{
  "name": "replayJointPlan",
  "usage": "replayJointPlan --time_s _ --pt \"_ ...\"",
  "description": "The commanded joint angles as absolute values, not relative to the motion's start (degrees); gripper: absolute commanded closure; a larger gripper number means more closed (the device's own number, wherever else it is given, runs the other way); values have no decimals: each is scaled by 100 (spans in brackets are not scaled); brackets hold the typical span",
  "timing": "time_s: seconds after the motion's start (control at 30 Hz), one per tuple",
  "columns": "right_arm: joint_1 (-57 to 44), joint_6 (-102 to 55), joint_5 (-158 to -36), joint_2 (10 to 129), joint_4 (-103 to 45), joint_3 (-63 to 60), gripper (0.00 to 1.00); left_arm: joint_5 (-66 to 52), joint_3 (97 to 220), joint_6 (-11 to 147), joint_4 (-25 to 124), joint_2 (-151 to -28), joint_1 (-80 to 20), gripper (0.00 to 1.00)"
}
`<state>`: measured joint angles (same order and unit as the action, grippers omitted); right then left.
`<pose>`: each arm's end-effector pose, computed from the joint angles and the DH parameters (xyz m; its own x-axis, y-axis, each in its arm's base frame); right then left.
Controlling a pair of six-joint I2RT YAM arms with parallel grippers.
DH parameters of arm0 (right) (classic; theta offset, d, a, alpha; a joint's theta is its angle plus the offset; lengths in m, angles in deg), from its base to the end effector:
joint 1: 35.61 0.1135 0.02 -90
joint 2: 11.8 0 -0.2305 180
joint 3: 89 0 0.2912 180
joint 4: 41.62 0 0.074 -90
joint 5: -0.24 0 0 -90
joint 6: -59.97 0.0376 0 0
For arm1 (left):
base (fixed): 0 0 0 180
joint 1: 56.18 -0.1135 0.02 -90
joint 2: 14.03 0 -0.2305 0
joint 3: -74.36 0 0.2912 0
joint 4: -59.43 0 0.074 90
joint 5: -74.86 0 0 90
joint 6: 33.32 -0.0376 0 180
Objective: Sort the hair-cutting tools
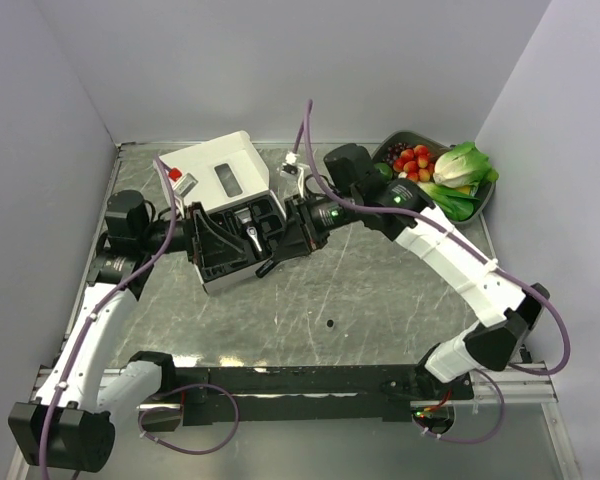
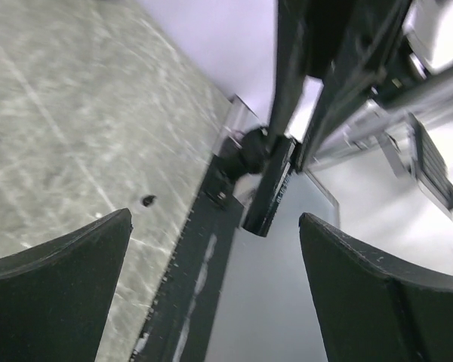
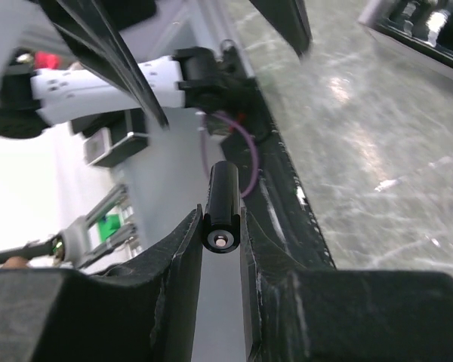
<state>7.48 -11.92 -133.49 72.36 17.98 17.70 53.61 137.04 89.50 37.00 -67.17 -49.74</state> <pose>0.2351 0.2555 0.3935 -0.6970 -0.3444 -0.6290 -0.7153 0.2714 0.6440 0.2488 -0.0633 0.3266 -0.6976 -0.1189 -0.7065 0.6727 0.2306 -0.7031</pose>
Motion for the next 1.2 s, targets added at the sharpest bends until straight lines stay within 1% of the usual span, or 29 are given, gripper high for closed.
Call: replayJointPlan --time_s 0.0,0.13,0.23,0.27,0.47,0.67,0.83,1.0,1.1,1.17 --pt "711 -1342 -14039 7600 2000 2466 87 6079 13829 8902 3902 -6562 -4810 2" --pt "720 -1377 -14074 7793 2090 2756 87 6167 13890 8762 3735 -6527 -4748 6" --pt "720 -1404 -14267 7951 2221 2897 86 6273 13855 8823 3840 -6474 -4704 11" --pt "728 -1412 -14276 7987 2257 2932 86 6316 13872 8832 3866 -6474 -4669 15" --pt "755 -1404 -14451 8075 2292 3082 85 6431 13943 8762 3823 -6465 -4546 27" --pt "843 -1509 -14549 8259 2521 3345 85 6493 13951 8797 3902 -6509 -4449 28" --pt "992 -1597 -14558 8479 2758 3688 84 6501 14092 8560 3603 -6553 -4370 31" --pt "1054 -1632 -14549 8576 2811 3697 84 6493 14154 8420 3481 -6606 -4299 34" --pt "1089 -1632 -14557 8585 2820 3697 84 6493 14224 8270 3305 -6659 -4238 38" --pt "1098 -1632 -14549 8593 2820 3706 84 6493 14259 8208 3226 -6667 -4194 43"
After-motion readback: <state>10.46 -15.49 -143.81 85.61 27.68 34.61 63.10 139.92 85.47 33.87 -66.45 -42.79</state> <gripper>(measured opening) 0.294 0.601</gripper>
